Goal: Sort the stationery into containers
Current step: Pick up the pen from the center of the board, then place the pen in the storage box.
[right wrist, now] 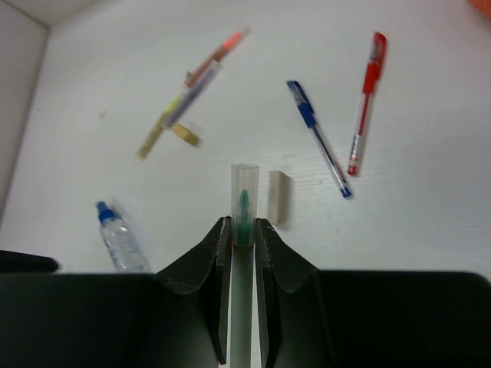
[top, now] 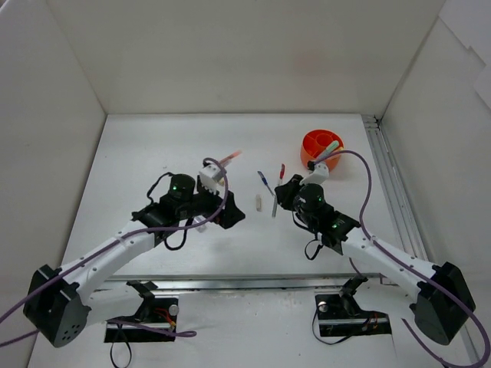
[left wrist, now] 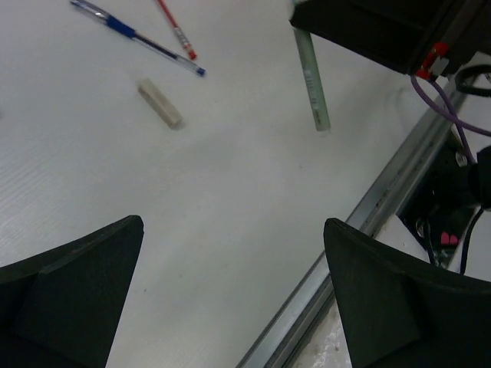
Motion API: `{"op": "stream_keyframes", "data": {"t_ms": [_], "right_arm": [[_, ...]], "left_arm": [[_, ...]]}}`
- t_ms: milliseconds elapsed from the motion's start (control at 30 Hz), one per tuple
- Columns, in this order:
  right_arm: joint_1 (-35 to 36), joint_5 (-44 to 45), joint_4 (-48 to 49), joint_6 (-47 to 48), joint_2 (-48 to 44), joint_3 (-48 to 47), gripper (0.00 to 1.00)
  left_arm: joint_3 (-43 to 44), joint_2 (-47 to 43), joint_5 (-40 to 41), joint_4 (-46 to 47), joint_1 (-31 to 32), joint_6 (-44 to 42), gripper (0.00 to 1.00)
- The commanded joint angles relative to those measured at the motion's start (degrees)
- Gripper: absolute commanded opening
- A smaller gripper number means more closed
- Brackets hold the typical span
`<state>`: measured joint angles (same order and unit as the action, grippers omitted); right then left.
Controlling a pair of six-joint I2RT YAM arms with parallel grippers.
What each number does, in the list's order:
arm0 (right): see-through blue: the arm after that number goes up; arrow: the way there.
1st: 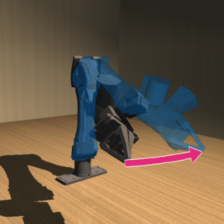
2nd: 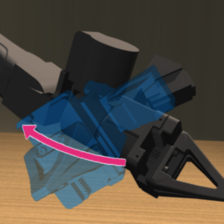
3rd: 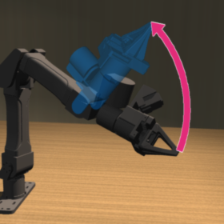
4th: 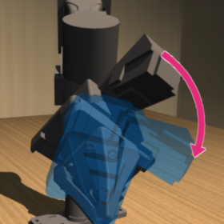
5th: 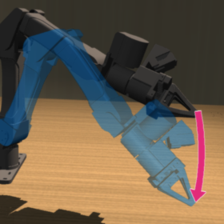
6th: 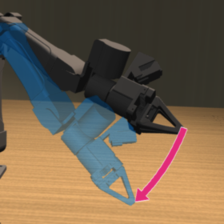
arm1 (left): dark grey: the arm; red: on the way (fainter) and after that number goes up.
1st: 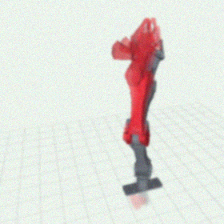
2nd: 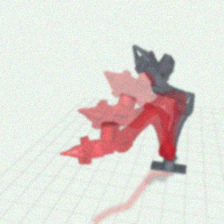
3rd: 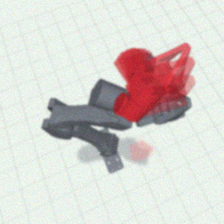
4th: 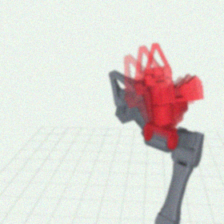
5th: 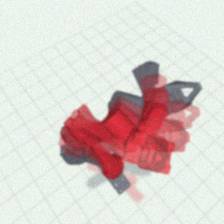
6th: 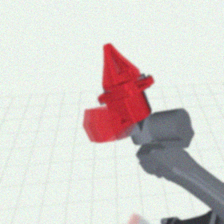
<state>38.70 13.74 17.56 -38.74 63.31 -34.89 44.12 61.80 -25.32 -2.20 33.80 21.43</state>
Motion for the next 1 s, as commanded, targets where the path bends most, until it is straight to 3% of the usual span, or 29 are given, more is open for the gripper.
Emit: {"op": "stream_keyframes", "data": {"t_ms": [0, 67, 133, 200, 267, 300, 533, 733, 967], "right_arm": [[1.11, 0.06, 10.38, -1.95, -3.63, 0.88, 0.00], [1.29, 2.42, 12.49, -0.03, -4.51, 0.80, 0.00], [1.21, 11.10, 13.11, 7.16, -4.07, -0.52, 0.00], [1.12, 20.57, 19.67, 18.10, -1.44, -1.84, 0.00], [-0.10, 24.04, 29.43, 25.09, 2.51, -2.80, 0.00], [-1.33, 23.27, 32.50, 30.34, 3.74, -3.42, 0.00], [-14.42, 10.88, 53.50, 44.01, 19.54, -8.96, 0.00], [-22.95, 1.57, 62.59, 42.52, 34.66, -17.73, 0.00], [-26.48, -3.45, 63.74, 39.36, 41.98, -24.34, 0.00]], "left_arm": [[8.15, 3.84, -3.60, 6.77, 5.38, -6.13, 0.99], [10.10, 6.22, -1.50, 5.10, 6.62, -7.01, 0.99], [11.34, 7.28, -0.78, 4.31, 7.15, -7.19, 0.99], [11.17, 7.37, -0.52, 4.66, 7.16, -7.19, 0.99], [10.99, 7.02, -0.17, 4.66, 7.16, -7.28, 0.99], [10.82, 6.76, 0.27, 4.48, 7.16, -7.28, 1.00], [10.55, 5.26, 3.52, 2.55, 7.16, -8.16, 0.99], [10.90, 5.26, 6.42, 0.89, 7.16, -9.21, 0.99], [11.96, 4.29, 9.32, -1.32, 7.16, -9.65, 1.00]]}}
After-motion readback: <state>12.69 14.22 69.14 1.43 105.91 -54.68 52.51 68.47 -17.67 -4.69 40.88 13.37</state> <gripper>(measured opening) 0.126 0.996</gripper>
